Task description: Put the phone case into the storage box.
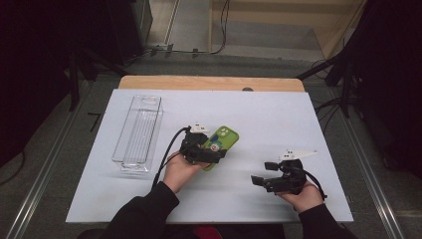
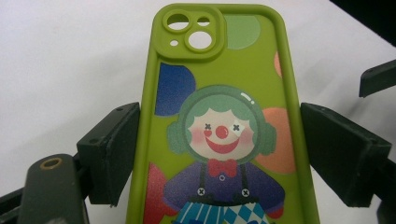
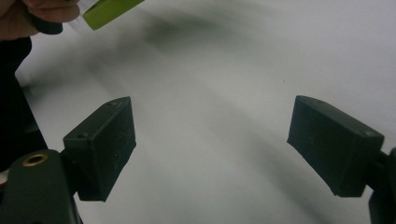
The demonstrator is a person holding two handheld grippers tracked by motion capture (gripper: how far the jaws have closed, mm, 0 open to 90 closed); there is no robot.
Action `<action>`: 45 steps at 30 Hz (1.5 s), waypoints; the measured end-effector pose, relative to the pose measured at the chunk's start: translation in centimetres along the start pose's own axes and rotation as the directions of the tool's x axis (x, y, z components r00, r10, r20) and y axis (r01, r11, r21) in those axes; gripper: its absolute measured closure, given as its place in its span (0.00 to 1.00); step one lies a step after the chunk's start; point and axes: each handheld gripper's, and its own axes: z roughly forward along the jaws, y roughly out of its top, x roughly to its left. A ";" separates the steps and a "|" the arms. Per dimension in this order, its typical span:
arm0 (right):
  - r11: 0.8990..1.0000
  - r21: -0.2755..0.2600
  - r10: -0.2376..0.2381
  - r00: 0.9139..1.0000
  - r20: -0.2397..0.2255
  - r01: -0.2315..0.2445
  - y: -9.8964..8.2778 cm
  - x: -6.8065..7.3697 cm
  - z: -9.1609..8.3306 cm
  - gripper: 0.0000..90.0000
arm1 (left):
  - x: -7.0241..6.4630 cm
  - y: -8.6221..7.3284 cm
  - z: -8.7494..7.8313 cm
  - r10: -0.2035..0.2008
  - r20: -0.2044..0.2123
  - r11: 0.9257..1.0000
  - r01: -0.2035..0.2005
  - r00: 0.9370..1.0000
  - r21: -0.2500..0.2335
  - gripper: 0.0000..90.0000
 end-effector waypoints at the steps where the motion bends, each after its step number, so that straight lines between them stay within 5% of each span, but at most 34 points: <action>1: 1.000 0.002 0.003 1.000 0.005 -0.003 0.1 0.1 -0.1 0.15 | 0.0 -0.1 -0.1 -0.002 -0.001 1.000 0.002 1.000 0.001 0.18; 27: 0.997 -0.059 0.047 0.999 0.019 -0.046 3.9 1.7 0.1 0.15 | -1.0 -2.5 -0.5 -0.040 -0.030 0.992 0.036 0.999 -0.124 0.18; 45: 0.995 -0.079 0.063 0.998 0.019 -0.061 6.8 1.8 0.7 0.15 | -1.7 -3.6 -0.4 -0.087 -0.022 0.962 0.079 0.996 -0.262 0.18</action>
